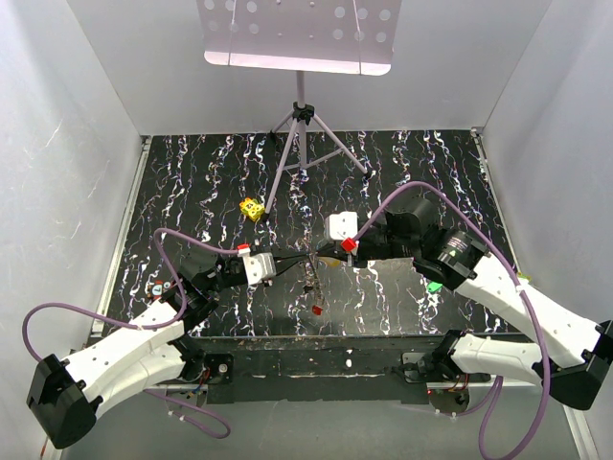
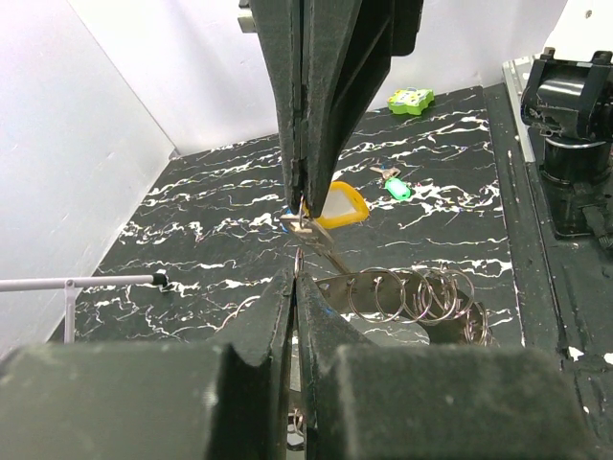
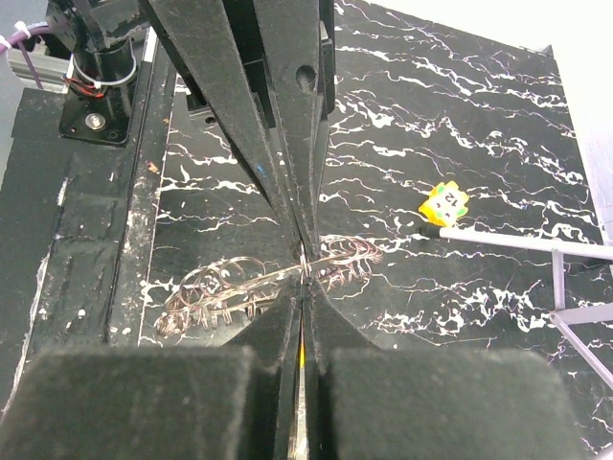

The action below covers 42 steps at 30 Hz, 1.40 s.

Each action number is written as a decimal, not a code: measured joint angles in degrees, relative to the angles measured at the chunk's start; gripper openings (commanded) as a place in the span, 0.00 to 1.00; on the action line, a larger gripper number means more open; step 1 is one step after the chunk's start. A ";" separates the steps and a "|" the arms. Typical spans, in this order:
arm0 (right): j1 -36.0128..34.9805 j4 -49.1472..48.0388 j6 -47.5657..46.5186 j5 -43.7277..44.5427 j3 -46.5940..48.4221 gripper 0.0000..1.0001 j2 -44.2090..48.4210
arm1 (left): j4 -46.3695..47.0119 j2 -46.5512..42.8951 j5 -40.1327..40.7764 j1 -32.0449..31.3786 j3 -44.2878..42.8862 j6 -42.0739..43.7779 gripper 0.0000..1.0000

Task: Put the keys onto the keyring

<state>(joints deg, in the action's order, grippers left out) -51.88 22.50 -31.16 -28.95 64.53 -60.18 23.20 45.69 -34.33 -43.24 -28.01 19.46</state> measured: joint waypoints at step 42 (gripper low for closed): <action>0.00 -1.62 -0.31 0.55 -0.04 0.01 -1.44 | 2.03 -0.13 -0.13 0.26 0.22 -3.02 0.00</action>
<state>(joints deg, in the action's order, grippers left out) -51.88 20.88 -31.46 -28.40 64.49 -61.63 25.23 45.56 -34.46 -42.98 -27.79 16.45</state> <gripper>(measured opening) 0.020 0.013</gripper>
